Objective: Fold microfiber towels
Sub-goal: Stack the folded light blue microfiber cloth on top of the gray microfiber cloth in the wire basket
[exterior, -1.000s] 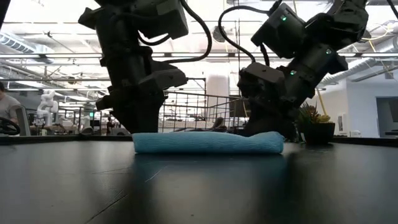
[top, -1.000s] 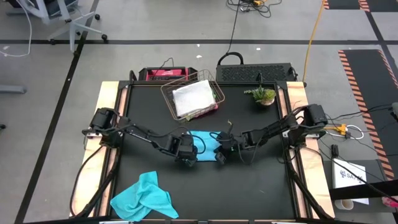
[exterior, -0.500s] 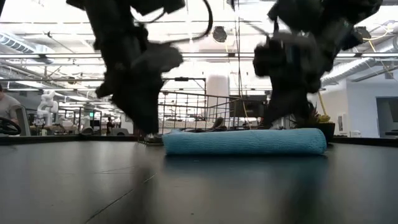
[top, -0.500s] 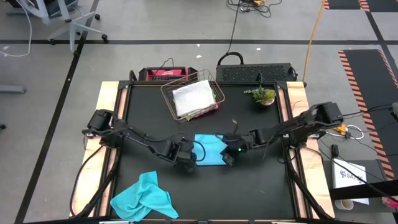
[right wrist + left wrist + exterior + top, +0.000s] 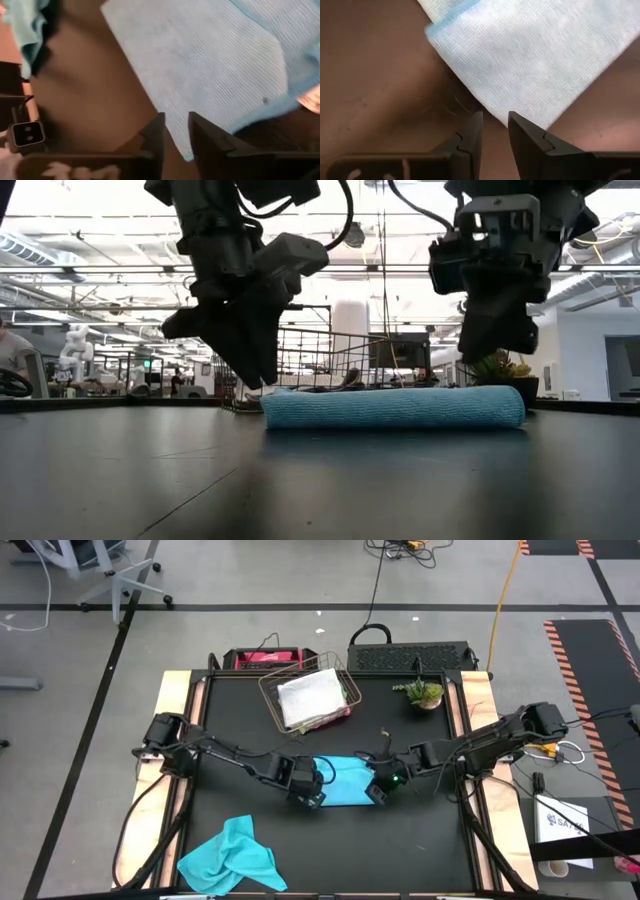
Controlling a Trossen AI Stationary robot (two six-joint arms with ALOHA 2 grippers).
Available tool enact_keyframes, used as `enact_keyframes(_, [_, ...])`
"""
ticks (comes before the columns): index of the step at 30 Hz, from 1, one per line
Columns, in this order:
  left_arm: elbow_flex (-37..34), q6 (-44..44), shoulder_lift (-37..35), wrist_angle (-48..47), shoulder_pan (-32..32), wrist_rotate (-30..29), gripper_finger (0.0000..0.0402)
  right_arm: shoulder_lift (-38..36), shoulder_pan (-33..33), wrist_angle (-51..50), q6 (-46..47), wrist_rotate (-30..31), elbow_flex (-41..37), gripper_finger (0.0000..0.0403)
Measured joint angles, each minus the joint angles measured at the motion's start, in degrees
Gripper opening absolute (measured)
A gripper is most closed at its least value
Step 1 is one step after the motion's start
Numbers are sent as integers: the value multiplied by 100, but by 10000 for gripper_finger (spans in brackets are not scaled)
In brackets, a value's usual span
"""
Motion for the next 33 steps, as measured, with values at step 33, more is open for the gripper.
enact_keyframes(33, [-774, 269, 8, 1526, 570, 371, 93, 28, -224, -147, 598, -142, -468, 207])
